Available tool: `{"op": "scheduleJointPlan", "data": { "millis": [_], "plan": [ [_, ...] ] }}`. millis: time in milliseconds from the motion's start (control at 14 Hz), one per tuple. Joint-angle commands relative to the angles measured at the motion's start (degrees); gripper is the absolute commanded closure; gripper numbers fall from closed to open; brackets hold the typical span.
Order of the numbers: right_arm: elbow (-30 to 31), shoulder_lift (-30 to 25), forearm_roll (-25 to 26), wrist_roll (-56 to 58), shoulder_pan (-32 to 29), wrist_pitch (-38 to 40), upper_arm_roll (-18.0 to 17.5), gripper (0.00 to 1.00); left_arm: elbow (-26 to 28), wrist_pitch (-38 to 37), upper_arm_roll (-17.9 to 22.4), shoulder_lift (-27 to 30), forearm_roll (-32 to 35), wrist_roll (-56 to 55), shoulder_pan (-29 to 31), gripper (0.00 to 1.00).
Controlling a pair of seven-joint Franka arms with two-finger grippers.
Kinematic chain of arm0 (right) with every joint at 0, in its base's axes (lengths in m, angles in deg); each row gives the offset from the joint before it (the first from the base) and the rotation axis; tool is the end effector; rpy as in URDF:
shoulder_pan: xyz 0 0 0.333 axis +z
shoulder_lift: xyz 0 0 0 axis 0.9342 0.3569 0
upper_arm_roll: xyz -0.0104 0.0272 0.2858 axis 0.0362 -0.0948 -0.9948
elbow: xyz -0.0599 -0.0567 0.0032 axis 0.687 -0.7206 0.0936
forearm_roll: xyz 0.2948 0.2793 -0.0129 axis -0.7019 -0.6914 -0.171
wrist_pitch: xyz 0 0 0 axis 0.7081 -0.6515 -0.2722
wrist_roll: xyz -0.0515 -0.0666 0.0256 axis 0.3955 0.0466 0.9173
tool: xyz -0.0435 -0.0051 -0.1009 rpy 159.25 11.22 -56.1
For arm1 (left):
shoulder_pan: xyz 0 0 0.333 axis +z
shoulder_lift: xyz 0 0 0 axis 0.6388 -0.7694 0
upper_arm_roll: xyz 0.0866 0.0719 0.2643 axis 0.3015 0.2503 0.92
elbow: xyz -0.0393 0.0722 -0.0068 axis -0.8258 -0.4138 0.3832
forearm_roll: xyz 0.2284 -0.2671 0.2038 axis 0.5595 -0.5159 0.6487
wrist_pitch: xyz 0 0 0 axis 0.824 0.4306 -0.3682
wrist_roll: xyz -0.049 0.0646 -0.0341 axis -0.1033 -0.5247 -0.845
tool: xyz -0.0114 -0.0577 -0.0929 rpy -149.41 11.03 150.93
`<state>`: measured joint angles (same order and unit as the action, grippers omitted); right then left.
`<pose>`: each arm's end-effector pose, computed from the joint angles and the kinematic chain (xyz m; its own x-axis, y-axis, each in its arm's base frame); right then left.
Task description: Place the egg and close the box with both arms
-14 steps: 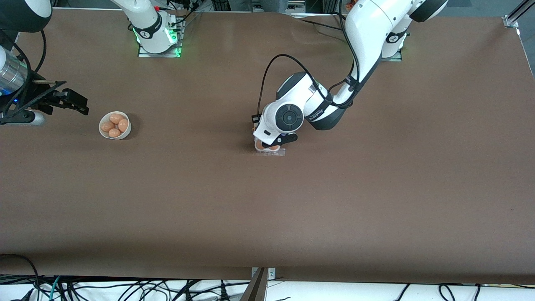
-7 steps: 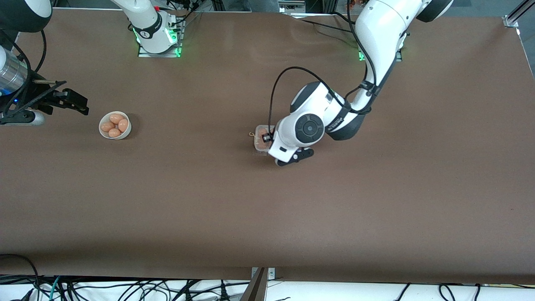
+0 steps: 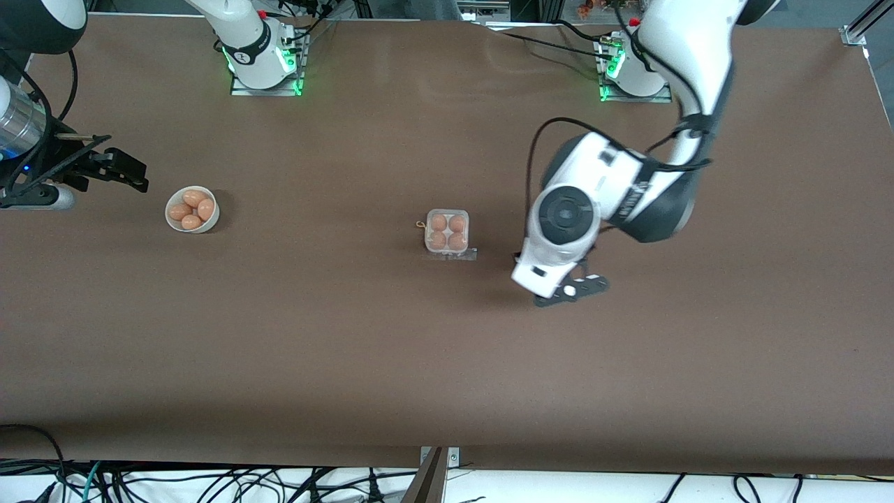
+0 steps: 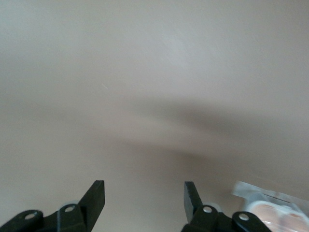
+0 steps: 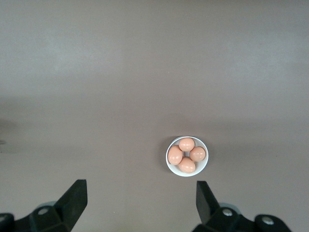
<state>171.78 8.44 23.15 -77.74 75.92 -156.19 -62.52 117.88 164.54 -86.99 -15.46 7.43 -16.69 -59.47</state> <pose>0.5830 0.0179 0.5393 0.9990 0.0079 -0.0430 0.0094 -0.9994 0.0340 0.6435 -0.3061 0.3547 0.9646 0.2378 -0.1137 0.2171 -0.9615 -0.1686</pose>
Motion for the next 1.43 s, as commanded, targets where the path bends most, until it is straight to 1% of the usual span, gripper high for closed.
{"op": "scheduleJointPlan", "data": {
  "millis": [0, 143, 357, 500, 643, 857, 929, 1000, 1071, 1143, 1214, 1357],
  "plan": [
    [0.2, -0.4, -0.2, 0.6, -0.2, 0.1, -0.2, 0.0, -0.3, -1.9, -0.3, 2.8, 1.2, 9.7, 5.4, 0.15],
    [0.2, -0.4, -0.2, 0.6, -0.2, 0.1, -0.2, 0.0, -0.3, -1.9, -0.3, 2.9, 1.3, 12.8, 8.7, 0.1],
    [0.3, -0.4, -0.2, 0.6, -0.2, 0.1, -0.2, 0.0, -1.1, -1.9, 0.0, 2.9, 1.4, 17.8, 13.5, 0.06],
    [0.3, -0.4, -0.2, 0.6, -0.1, 0.1, -0.2, 0.0, -1.2, -1.8, -0.1, 3.0, 1.4, 20.9, 16.7, 0.01],
    [0.2, -0.4, -0.2, 0.6, -0.2, 0.1, -0.2, 0.0, -1.2, -1.9, 0.5, 4.5, 1.8, 23.5, 19.2, 0.0],
    [0.3, -0.4, -0.2, 0.6, -0.2, 0.1, -0.2, 0.0, -0.6, -1.9, 5.1, 7.5, 2.0, 34.6, 18.7, 0.0],
    [0.3, -0.4, -0.2, 0.6, -0.2, 0.2, -0.2, 0.0, -0.1, -2.0, 7.7, 8.5, 1.8, 37.9, 17.9, 0.0],
    [0.3, -0.4, -0.2, 0.6, -0.2, 0.2, -0.2, 0.0, 0.8, -2.0, 12.0, 9.9, 1.0, 40.6, 16.1, 0.0],
    [0.3, -0.4, -0.2, 0.6, -0.1, 0.2, -0.2, 0.0, 2.5, -1.8, 16.0, 11.5, -1.2, 43.2, 14.8, 0.0],
    [0.2, -0.4, -0.2, 0.6, -0.2, 0.2, -0.2, 0.0, 3.8, -1.8, 17.8, 12.7, -4.6, 45.1, 14.8, 0.0],
    [0.2, -0.4, -0.2, 0.6, -0.1, 0.2, -0.2, 0.0, 5.7, -1.6, 18.5, 14.3, -6.9, 45.5, 15.1, 0.0],
    [0.3, -0.4, -0.2, 0.6, -0.1, 0.3, -0.2, 0.0, 9.0, -1.5, 18.6, 17.5, -8.1, 45.0, 15.5, 0.0]
  ]
}}
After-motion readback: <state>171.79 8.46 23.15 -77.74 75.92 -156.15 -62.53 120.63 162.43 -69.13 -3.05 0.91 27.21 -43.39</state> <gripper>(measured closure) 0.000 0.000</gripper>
